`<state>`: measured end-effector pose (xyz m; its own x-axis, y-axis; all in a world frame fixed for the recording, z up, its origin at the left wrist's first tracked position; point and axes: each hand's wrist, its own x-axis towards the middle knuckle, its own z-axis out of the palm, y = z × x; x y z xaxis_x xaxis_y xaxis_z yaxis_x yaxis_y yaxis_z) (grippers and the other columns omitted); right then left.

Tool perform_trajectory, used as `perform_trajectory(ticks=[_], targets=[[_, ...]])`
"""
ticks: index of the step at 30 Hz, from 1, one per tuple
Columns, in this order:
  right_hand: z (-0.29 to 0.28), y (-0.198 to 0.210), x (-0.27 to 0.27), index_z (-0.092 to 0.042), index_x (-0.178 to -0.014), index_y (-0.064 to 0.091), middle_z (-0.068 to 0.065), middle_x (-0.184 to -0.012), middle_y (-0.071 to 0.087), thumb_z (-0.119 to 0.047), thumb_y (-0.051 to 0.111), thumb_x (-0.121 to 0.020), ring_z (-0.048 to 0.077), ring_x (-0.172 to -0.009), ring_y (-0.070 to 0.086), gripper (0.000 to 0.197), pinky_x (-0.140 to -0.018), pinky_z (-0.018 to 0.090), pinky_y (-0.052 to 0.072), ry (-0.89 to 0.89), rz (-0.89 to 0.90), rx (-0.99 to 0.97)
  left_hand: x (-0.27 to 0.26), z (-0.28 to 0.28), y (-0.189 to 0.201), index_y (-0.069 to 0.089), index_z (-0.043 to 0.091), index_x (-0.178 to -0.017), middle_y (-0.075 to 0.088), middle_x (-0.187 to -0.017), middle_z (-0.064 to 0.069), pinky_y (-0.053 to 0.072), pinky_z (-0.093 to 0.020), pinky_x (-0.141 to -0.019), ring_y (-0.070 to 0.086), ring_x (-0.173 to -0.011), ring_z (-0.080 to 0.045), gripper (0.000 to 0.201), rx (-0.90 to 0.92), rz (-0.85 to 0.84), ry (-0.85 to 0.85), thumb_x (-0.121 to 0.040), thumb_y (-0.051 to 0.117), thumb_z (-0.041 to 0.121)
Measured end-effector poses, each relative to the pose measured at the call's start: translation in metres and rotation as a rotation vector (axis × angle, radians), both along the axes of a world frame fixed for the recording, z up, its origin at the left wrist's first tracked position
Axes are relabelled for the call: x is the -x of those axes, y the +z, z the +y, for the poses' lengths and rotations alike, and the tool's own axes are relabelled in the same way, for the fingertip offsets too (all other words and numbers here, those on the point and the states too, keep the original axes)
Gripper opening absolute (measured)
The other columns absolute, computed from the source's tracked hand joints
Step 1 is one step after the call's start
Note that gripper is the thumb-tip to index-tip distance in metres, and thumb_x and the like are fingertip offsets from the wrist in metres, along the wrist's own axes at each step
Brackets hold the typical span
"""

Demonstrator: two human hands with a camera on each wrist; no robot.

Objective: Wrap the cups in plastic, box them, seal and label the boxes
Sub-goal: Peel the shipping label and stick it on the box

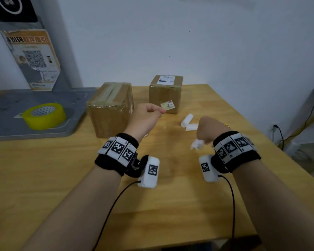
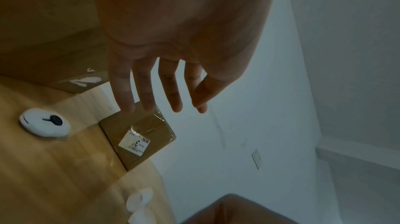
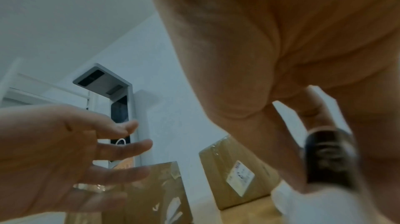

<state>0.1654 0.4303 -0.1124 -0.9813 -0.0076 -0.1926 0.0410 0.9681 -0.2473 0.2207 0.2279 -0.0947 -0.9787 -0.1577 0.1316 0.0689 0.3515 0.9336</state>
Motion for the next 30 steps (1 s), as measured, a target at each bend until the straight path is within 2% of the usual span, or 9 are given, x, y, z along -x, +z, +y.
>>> perform_trajectory(ticks=[3,6,8,12,18,21,24,28,30], targets=[[-0.024,0.012,0.003,0.000,-0.117,0.072,0.011,-0.099,0.071,0.001,0.061,-0.096,0.025,-0.084,0.075,0.024,-0.069,0.032,0.060,0.092,0.025,0.248,0.001,-0.017,-0.001,0.076,0.024,-0.091,0.071,-0.098,-0.011,0.056,-0.042,-0.074,0.059,-0.086,-0.022,0.023,-0.015,0.001,0.001,-0.097,0.057,0.012],[-0.056,0.026,-0.001,-0.012,-0.118,0.075,0.002,-0.111,0.070,-0.003,0.065,-0.095,0.016,-0.075,0.076,0.027,-0.052,0.015,0.049,0.184,0.083,0.498,0.007,-0.040,-0.003,0.074,0.027,-0.098,0.072,-0.105,0.001,0.060,-0.038,-0.080,0.065,-0.094,-0.013,0.013,0.002,0.006,0.003,-0.095,0.065,0.018],[-0.079,0.033,-0.001,-0.017,-0.114,0.078,-0.002,-0.110,0.073,-0.007,0.069,-0.092,0.015,-0.071,0.076,0.026,-0.050,0.012,0.048,0.250,0.134,0.646,0.012,-0.057,0.000,0.072,0.029,-0.106,0.070,-0.111,0.007,0.057,-0.034,-0.083,0.065,-0.101,-0.010,0.014,0.012,0.004,-0.003,-0.093,0.072,0.025],[-0.123,0.036,0.010,-0.019,-0.109,0.081,0.004,-0.102,0.078,-0.004,0.072,-0.090,0.023,-0.080,0.077,0.026,-0.078,0.037,0.065,0.343,0.178,0.891,0.022,-0.092,0.008,0.067,0.027,-0.123,0.070,-0.115,0.010,0.056,-0.022,-0.079,0.067,-0.102,-0.002,0.033,0.105,0.015,-0.052,-0.091,0.075,0.028],[-0.164,0.030,0.026,-0.018,-0.135,0.063,0.014,-0.092,0.075,0.006,0.071,-0.088,0.025,-0.068,0.066,0.054,-0.067,0.041,0.062,0.383,0.267,1.128,0.035,-0.126,0.012,0.069,0.025,-0.100,0.075,-0.096,0.005,0.056,-0.024,-0.059,0.073,-0.078,-0.007,0.022,-0.061,0.115,0.076,-0.101,0.058,0.007],[-0.168,0.029,0.034,-0.020,-0.139,0.058,0.006,-0.081,0.071,0.006,0.069,-0.086,0.031,-0.073,0.067,0.061,-0.069,0.041,0.063,0.399,0.265,1.146,0.038,-0.135,0.010,0.069,0.020,-0.096,0.074,-0.085,0.004,0.057,-0.025,-0.051,0.072,-0.066,-0.005,0.014,-0.123,0.143,0.147,-0.102,0.059,0.012],[-0.165,0.032,0.037,-0.022,-0.128,0.063,0.004,-0.079,0.070,0.002,0.065,-0.086,0.018,-0.073,0.065,0.048,-0.072,0.045,0.062,0.423,0.234,1.037,0.040,-0.140,0.011,0.071,0.007,-0.095,0.073,-0.085,-0.004,0.057,-0.026,-0.050,0.072,-0.066,-0.009,0.013,-0.125,0.192,0.203,-0.100,0.065,0.017],[-0.159,0.030,0.037,-0.030,-0.094,0.069,0.000,-0.082,0.076,-0.026,0.069,-0.090,0.012,-0.080,0.069,0.006,-0.087,0.051,0.060,0.407,0.199,0.860,0.045,-0.138,0.015,0.073,0.000,-0.097,0.072,-0.085,-0.007,0.059,-0.030,-0.051,0.073,-0.075,-0.017,0.017,-0.110,0.185,0.216,-0.099,0.064,0.015],[-0.157,0.028,0.038,-0.030,-0.093,0.067,-0.004,-0.084,0.077,-0.039,0.072,-0.090,0.011,-0.083,0.071,0.010,-0.086,0.049,0.060,0.386,0.232,0.850,0.045,-0.136,0.014,0.073,0.002,-0.096,0.073,-0.085,-0.006,0.060,-0.032,-0.052,0.073,-0.076,-0.018,0.015,-0.079,0.192,0.209,-0.098,0.065,0.015]])
